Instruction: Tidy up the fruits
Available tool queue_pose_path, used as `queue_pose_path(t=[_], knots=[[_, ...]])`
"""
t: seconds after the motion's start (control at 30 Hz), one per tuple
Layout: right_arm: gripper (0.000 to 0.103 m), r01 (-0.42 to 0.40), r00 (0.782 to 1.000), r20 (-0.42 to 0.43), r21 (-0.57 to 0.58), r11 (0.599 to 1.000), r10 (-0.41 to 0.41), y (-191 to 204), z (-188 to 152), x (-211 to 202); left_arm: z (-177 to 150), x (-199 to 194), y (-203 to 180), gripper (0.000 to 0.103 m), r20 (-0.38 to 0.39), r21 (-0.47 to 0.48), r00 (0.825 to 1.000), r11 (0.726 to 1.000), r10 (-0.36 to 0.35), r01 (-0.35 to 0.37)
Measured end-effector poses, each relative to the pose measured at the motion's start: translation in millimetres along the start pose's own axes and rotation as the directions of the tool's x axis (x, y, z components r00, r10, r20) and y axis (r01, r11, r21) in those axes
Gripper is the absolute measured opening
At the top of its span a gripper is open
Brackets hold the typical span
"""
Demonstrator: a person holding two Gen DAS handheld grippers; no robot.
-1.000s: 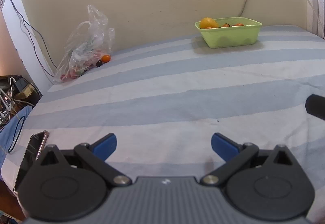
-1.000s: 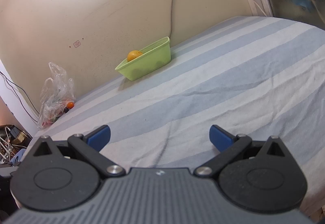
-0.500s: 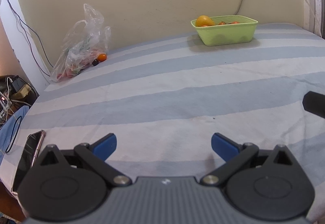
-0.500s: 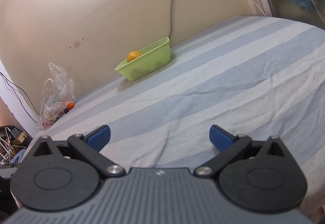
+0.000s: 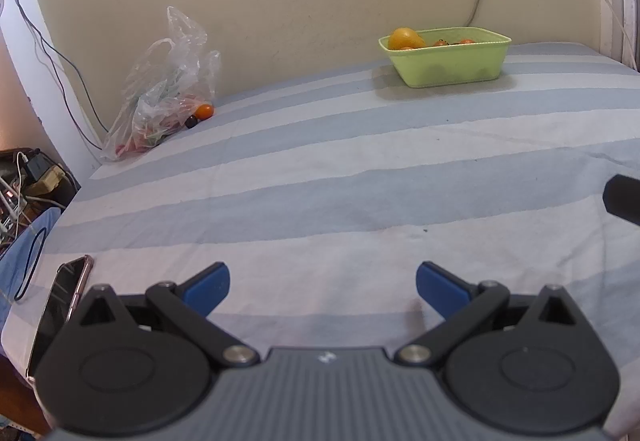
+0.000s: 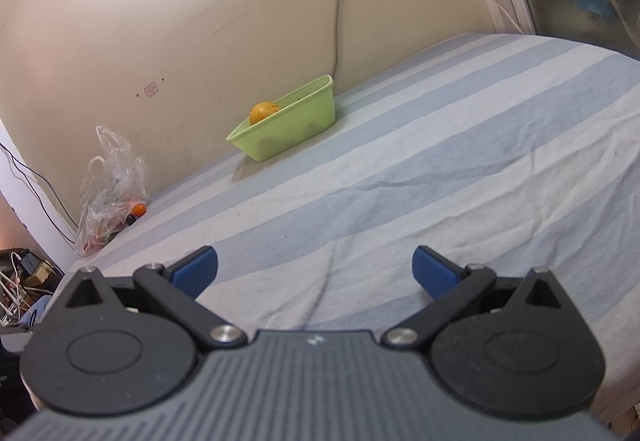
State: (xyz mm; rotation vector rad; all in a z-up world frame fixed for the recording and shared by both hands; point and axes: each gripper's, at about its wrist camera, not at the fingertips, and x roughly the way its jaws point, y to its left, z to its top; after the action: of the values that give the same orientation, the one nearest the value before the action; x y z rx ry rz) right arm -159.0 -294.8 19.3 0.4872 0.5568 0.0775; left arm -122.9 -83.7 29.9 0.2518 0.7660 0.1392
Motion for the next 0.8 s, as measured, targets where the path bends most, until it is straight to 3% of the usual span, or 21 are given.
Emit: queue_pose_path(t=[0.8], knots=[[0.103,0.003,1.0,0.006,0.004,1.0,-0.003,0.7,-0.5,-2.8,2.3,-3.8,-4.3,0.103,0.022,0.017,1.0,1.0,0.01,-0.01]])
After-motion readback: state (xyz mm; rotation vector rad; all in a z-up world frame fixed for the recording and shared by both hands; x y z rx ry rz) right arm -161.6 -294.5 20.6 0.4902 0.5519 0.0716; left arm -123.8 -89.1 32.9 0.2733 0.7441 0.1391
